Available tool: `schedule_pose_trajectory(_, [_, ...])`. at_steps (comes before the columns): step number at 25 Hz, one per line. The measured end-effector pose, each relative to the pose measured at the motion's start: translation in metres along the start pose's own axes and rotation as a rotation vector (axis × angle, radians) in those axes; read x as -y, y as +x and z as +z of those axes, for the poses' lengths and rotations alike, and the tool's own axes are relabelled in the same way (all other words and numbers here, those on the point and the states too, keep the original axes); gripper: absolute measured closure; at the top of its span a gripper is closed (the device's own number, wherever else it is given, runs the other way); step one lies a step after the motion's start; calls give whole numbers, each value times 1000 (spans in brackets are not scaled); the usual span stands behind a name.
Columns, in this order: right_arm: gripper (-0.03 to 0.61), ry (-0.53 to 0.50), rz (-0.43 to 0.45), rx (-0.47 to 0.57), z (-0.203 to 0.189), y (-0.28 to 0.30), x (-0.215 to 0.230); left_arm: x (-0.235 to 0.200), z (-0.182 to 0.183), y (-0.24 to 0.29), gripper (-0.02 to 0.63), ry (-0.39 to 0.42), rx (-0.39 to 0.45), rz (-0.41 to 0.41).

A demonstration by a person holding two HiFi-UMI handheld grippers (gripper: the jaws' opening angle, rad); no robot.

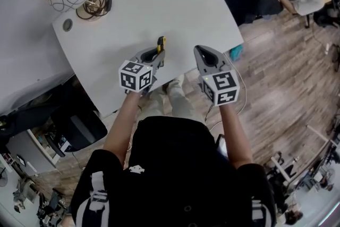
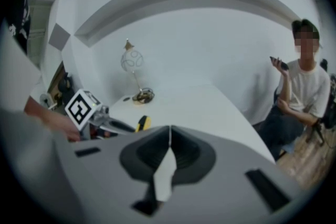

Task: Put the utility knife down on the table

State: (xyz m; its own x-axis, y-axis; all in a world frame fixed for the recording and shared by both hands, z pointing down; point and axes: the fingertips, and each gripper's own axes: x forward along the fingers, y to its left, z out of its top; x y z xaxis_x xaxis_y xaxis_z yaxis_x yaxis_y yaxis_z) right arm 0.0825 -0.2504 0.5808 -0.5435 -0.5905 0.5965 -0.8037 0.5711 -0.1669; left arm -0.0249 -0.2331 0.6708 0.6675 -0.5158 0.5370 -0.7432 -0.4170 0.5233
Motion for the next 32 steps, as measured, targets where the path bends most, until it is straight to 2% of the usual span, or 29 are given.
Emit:
schedule_pose_trajectory(5, [543, 7, -3, -19, -7, 3, 2, -5, -3, 8, 531, -60, 5, -26])
schedule_pose_trajectory(9, [543, 9, 2, -33, -13, 4, 0, -9, -8, 13, 529, -79, -3, -26])
schedule_pose_trajectory(21, [543, 25, 2, -65, -29, 8, 4, -25, -28, 23, 529, -77, -75, 47])
schedule_pose_trajectory(28, [543, 28, -1, -68, -30, 10, 8, -30, -31, 25, 522, -76, -82, 74])
schedule_pose_trajectory(32, [543, 26, 1, -70, -32, 10, 8, -31, -30, 25, 493, -75, -75, 78])
